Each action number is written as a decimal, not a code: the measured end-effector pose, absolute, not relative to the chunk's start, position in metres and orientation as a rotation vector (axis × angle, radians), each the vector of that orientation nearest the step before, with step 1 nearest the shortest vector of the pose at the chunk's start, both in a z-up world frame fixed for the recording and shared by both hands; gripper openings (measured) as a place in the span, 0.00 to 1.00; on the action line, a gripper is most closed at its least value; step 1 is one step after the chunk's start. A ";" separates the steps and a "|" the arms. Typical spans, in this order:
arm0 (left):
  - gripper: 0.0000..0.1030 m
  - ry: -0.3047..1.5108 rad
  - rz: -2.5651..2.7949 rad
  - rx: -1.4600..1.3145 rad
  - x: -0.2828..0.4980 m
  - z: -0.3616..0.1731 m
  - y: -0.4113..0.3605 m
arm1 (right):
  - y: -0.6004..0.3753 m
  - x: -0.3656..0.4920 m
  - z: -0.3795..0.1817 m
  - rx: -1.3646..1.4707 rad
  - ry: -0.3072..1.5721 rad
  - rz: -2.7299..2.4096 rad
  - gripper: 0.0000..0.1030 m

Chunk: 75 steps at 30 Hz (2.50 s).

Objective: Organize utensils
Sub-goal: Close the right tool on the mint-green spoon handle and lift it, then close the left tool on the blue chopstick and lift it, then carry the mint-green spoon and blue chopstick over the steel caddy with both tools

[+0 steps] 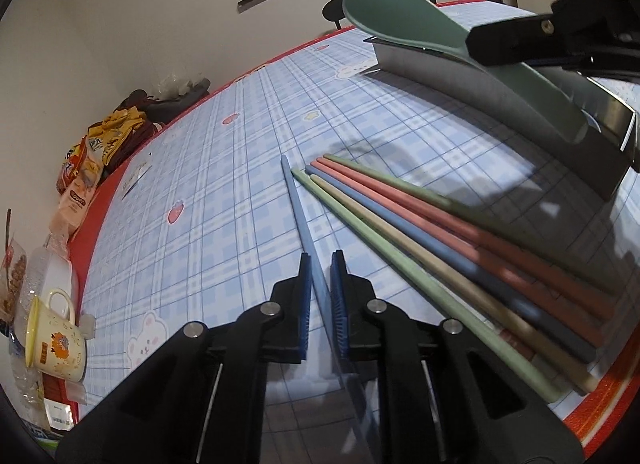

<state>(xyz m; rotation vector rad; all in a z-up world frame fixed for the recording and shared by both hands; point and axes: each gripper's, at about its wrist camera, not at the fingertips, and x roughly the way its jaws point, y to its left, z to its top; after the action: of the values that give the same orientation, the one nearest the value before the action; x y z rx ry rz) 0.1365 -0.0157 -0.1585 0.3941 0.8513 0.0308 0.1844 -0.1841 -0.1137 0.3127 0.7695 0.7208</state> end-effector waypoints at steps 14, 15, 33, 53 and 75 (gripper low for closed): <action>0.12 0.878 -0.057 0.202 0.138 -0.153 0.008 | -0.183 0.179 -0.116 0.324 0.748 0.743 0.07; 0.12 0.880 -0.066 0.181 0.138 -0.152 0.011 | -0.183 0.179 -0.115 0.323 0.744 0.741 0.07; 0.10 0.808 -0.132 -0.122 0.131 -0.142 0.057 | -0.188 0.181 -0.113 0.325 0.718 0.704 0.07; 0.10 0.744 -0.304 -0.399 0.114 -0.118 0.073 | -0.219 0.191 -0.103 0.416 0.685 0.676 0.07; 0.10 0.732 -0.429 -0.682 0.184 -0.111 -0.047 | -0.283 0.211 -0.098 0.423 0.660 0.486 0.07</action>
<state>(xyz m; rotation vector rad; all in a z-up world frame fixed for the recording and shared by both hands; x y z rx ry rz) 0.1838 -0.0473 -0.1108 -0.6822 0.7320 -0.4293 0.2113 -0.2834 -0.0976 0.4229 0.6599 0.4863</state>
